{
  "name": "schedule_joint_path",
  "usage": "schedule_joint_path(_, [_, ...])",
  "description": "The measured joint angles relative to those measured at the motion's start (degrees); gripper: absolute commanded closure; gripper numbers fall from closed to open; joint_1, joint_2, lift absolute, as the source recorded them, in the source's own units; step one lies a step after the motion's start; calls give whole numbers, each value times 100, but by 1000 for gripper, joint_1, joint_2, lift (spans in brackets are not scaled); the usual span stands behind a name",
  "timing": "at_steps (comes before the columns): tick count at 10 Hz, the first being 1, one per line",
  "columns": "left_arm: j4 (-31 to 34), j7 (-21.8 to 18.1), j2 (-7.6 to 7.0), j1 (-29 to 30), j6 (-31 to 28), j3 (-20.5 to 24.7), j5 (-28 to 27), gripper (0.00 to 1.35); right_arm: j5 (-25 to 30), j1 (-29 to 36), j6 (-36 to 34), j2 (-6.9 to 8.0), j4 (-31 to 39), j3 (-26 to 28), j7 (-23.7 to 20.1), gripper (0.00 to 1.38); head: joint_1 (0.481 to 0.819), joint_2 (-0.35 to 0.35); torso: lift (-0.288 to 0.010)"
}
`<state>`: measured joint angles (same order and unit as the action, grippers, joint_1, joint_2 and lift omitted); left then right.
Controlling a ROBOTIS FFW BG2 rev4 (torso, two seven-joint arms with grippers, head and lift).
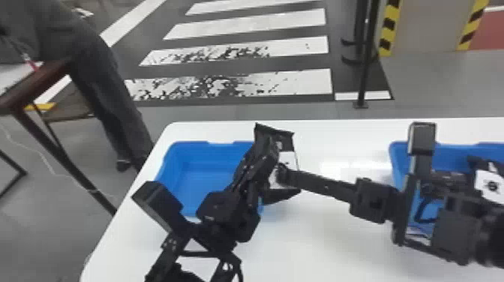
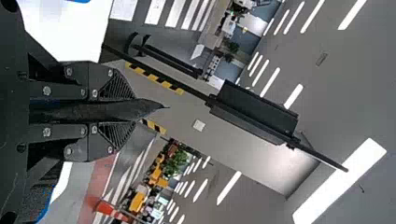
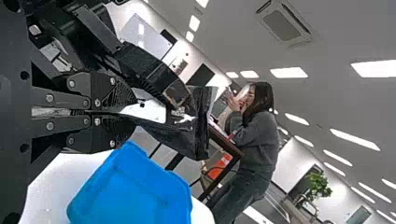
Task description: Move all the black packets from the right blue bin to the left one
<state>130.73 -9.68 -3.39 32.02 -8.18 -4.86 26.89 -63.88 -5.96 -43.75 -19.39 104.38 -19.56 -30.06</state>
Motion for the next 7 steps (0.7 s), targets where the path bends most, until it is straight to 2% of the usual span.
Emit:
schedule_joint_path(2, [11, 77, -3, 35, 140, -15, -7, 1211, 30, -129, 132, 13, -102, -21, 0, 1056, 695, 240, -140])
schedule_joint_path(3, [12, 179, -2, 55, 243, -13, -9, 1211, 31, -145, 207, 15, -129, -26, 1, 602, 695, 243, -140])
schedule_joint_path(4, [12, 355, 3, 55, 331, 16, -24, 1211, 26, -145, 301, 19, -130, -28, -19, 87, 695, 253, -140])
schedule_joint_path(5, [-5, 567, 6, 19, 437, 80, -109, 1211, 66, -141, 410, 20, -135, -17, -49, -1, 695, 269, -140])
schedule_joint_path(6, [-208, 798, 21, -145, 621, 213, -329, 1211, 195, -60, 579, 17, -112, 89, -93, 159, 695, 279, -140])
schedule_joint_path(7, [-607, 1018, 56, -441, 835, 431, -795, 1211, 275, 92, 722, 21, -65, 242, -91, 279, 695, 287, -140])
